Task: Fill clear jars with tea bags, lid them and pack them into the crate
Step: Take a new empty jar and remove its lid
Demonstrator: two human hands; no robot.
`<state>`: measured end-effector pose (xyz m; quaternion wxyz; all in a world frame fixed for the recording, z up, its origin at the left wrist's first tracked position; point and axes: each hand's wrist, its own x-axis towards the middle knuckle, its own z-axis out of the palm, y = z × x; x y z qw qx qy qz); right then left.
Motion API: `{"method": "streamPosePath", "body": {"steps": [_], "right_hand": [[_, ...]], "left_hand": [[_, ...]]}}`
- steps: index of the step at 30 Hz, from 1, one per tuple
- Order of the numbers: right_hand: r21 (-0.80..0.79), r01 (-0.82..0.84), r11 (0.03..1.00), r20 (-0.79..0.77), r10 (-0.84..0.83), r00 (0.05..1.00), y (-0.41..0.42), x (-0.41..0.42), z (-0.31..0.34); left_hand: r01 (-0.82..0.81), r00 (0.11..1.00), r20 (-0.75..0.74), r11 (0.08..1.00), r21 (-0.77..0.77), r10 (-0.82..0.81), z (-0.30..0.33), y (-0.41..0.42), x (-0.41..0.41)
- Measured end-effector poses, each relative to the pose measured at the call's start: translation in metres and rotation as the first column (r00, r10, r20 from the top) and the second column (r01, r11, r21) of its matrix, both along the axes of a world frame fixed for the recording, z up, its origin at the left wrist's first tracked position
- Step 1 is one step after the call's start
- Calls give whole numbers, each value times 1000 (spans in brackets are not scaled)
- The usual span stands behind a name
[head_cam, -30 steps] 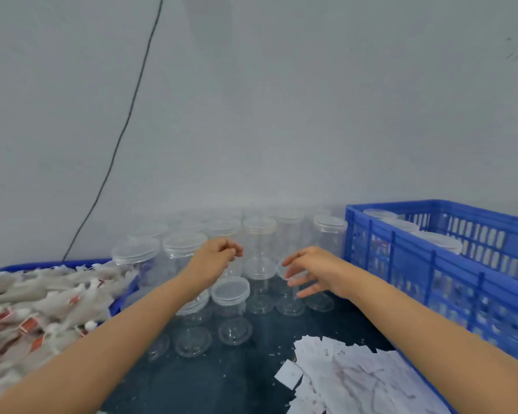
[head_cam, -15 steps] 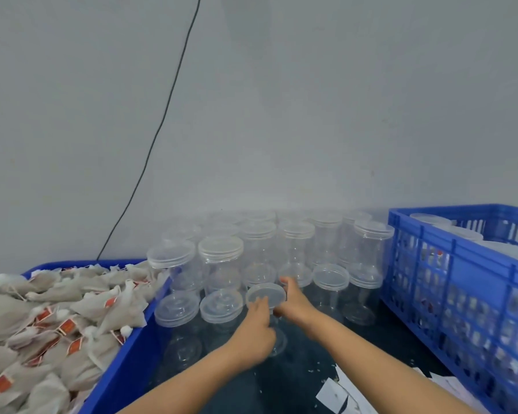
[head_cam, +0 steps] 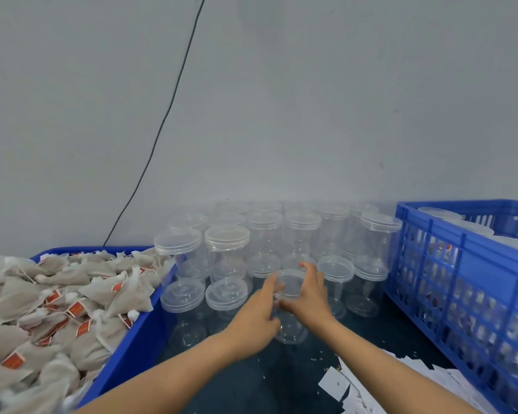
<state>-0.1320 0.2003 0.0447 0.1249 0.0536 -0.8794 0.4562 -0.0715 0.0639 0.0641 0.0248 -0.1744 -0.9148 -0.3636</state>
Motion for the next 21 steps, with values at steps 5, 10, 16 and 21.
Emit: {"method": "streamPosePath", "body": {"steps": [5,10,16,21], "right_hand": [[-155,-115,981,120,134,984,8,27,36],[-497,-245,832,273,418,866,3,64,51],[-332,-356,874,356,466,810,-18,90,49],[-214,-384,898,239,430,871,-53,91,29]], "left_hand": [[5,999,-53,989,149,3,4,-24,7],[25,998,53,976,216,-38,-1,-39,31],[-68,994,-80,998,14,68,-14,-60,63],[-135,984,-114,991,10,135,-23,-71,76]]}}
